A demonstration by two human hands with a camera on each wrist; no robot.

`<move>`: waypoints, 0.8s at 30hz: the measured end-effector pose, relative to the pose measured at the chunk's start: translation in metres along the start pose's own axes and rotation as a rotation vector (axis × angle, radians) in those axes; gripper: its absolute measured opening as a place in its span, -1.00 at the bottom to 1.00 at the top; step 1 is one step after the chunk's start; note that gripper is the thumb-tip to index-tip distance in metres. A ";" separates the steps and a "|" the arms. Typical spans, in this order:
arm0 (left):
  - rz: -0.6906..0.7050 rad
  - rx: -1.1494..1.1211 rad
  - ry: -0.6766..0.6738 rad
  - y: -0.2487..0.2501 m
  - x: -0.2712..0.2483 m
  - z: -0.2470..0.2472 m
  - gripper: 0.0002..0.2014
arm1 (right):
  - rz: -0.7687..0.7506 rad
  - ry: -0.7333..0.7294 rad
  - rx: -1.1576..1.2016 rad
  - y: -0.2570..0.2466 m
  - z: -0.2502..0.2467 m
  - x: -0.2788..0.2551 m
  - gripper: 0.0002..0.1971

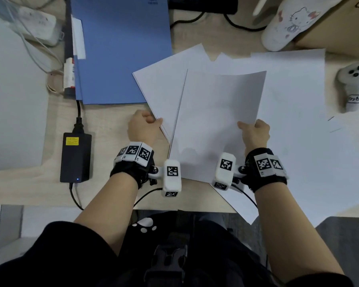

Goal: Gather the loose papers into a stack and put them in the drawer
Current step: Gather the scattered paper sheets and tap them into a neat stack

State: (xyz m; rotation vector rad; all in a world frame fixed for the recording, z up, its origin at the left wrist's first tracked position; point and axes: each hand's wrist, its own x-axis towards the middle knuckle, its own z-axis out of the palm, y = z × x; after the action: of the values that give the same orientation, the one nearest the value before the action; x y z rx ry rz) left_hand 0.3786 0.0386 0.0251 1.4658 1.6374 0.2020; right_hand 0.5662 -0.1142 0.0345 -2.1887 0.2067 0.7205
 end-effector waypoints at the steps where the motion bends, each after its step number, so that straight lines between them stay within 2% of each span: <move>1: 0.012 -0.042 -0.016 0.006 0.004 0.001 -0.67 | -0.009 0.001 -0.010 0.002 0.000 0.002 -0.79; 6: 0.038 -0.197 -0.161 0.028 0.009 0.012 -0.69 | -0.036 -0.038 0.050 -0.002 0.000 0.003 -0.65; 9: 0.083 -0.227 -0.236 0.029 0.005 0.015 -0.67 | -0.030 -0.056 0.063 -0.003 -0.001 0.002 -0.88; 12: 0.121 -0.277 -0.235 0.031 -0.001 0.010 -0.70 | -0.073 -0.073 0.069 -0.004 -0.001 0.002 -0.61; 14: 0.177 -0.306 -0.153 0.032 -0.003 0.005 -0.68 | -0.052 -0.094 0.085 -0.003 -0.002 0.002 -0.40; 16: 0.224 -0.307 -0.031 0.038 -0.007 -0.004 -0.68 | -0.005 -0.120 0.115 -0.002 -0.005 0.002 -0.30; 17: 0.245 -0.302 0.042 0.042 -0.009 -0.009 -0.70 | 0.007 -0.119 0.113 -0.002 -0.007 0.004 -0.33; 21: 0.359 -0.332 0.320 0.060 -0.025 -0.036 -0.73 | -0.031 -0.124 0.012 -0.002 -0.011 0.006 -0.78; 24: 0.442 -0.362 0.482 0.075 -0.039 -0.056 -0.72 | -0.066 -0.178 0.016 -0.006 -0.013 0.004 -0.81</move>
State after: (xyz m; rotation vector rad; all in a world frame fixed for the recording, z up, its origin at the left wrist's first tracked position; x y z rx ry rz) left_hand 0.3888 0.0500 0.1258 1.5440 1.5028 1.1133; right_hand 0.5776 -0.1197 0.0427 -2.0919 0.0489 0.8678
